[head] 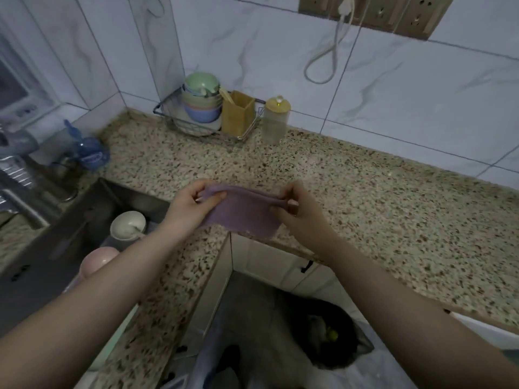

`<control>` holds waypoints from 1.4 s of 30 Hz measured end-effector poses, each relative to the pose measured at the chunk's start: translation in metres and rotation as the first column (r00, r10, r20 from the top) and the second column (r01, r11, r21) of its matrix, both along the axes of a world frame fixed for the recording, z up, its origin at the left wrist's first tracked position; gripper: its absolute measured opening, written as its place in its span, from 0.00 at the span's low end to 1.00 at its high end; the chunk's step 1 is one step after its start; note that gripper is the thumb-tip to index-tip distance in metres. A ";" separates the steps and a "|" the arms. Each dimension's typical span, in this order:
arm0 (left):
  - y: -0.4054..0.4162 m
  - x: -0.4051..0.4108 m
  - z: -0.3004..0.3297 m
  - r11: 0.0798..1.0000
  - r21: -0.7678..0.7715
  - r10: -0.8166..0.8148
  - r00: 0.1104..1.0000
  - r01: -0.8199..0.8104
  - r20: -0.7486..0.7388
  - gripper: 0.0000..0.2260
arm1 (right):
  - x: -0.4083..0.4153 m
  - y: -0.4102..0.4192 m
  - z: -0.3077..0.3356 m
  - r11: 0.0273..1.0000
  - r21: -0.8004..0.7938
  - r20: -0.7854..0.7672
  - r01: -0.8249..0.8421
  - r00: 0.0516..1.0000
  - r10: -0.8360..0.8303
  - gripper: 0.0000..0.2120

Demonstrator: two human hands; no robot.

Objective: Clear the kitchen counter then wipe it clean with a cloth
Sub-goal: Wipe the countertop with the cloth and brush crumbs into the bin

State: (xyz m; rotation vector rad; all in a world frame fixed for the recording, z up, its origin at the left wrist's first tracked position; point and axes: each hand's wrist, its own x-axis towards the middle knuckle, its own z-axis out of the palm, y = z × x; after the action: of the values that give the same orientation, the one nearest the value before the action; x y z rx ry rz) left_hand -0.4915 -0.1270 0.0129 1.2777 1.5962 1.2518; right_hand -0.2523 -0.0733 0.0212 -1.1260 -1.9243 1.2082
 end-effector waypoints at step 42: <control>-0.007 0.000 -0.184 0.903 -0.415 -0.405 0.539 0.110 -0.738 0.33 | -0.021 -0.042 -0.129 0.085 -0.942 0.130 0.325 0.587 -0.799 0.06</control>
State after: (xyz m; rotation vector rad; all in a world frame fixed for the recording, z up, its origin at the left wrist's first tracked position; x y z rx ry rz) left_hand -0.4911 -0.1340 -0.1706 1.9283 1.9890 0.1082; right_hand -0.2737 -0.1152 -0.1080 -1.7149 -0.0724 1.8126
